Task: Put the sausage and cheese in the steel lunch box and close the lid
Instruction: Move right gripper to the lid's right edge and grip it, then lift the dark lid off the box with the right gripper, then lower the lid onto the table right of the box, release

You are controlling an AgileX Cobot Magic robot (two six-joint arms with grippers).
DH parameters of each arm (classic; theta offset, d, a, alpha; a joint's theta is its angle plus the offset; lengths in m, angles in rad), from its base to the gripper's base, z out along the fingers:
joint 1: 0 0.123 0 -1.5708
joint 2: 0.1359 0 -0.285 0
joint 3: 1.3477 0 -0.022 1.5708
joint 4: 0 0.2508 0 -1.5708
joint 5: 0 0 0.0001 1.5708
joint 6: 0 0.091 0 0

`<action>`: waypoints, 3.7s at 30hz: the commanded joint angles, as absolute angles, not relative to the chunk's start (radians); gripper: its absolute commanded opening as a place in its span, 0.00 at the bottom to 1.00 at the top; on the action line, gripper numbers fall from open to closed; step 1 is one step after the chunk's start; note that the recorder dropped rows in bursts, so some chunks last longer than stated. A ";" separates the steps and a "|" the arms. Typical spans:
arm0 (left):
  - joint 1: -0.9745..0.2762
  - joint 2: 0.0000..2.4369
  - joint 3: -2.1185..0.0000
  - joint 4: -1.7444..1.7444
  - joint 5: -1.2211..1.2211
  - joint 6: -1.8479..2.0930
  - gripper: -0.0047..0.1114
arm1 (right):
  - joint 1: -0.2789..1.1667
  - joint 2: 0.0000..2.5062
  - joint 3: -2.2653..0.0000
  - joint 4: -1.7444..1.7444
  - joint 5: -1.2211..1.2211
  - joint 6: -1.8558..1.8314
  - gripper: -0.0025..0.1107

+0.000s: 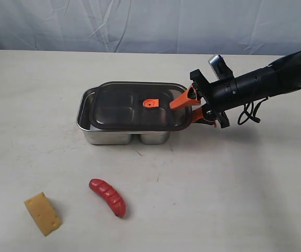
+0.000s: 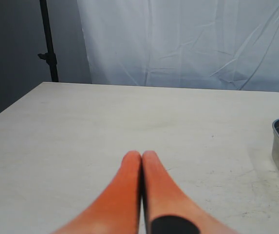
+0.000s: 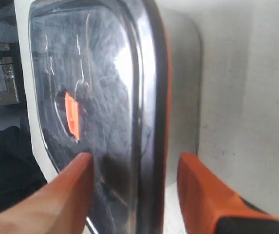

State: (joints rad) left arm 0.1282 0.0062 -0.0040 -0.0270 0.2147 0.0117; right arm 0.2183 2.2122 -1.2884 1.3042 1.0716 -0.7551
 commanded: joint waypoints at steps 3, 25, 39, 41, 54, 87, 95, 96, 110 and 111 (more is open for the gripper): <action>0.130 0.000 0.000 -0.031 0.209 0.011 0.04 | 0.220 2.215 -1.291 1.291 1.108 -0.767 0.18; 0.130 0.000 0.000 -0.031 0.209 0.011 0.04 | 0.219 2.074 -1.321 1.447 1.200 -0.912 0.01; 0.130 0.000 0.000 -0.023 0.209 0.011 0.04 | 0.170 1.860 -1.529 1.128 1.035 -0.871 0.01; 0.130 0.000 0.000 -0.023 0.209 0.011 0.04 | 0.170 1.801 -1.552 0.941 0.965 -0.808 0.01; 0.130 0.000 0.000 -0.023 0.205 0.011 0.04 | 0.241 1.580 -1.563 0.151 1.108 -0.567 0.01; 0.130 0.000 0.000 -0.023 0.205 0.011 0.04 | 0.962 1.581 -1.211 -0.167 1.221 -0.262 0.01; 0.130 0.000 0.000 -0.023 0.205 0.011 0.04 | 1.048 1.581 -1.211 0.000 1.221 -0.260 0.01; 0.130 0.000 0.000 -0.023 0.205 0.011 0.04 | 1.053 1.581 -1.211 0.022 1.221 -0.260 0.01; 0.130 0.000 0.000 -0.027 0.205 0.011 0.04 | 1.059 1.836 -1.211 0.089 1.179 -0.295 0.01; 0.130 0.000 0.000 -0.027 0.205 0.011 0.04 | 1.059 1.851 -1.211 0.087 1.179 -0.295 0.01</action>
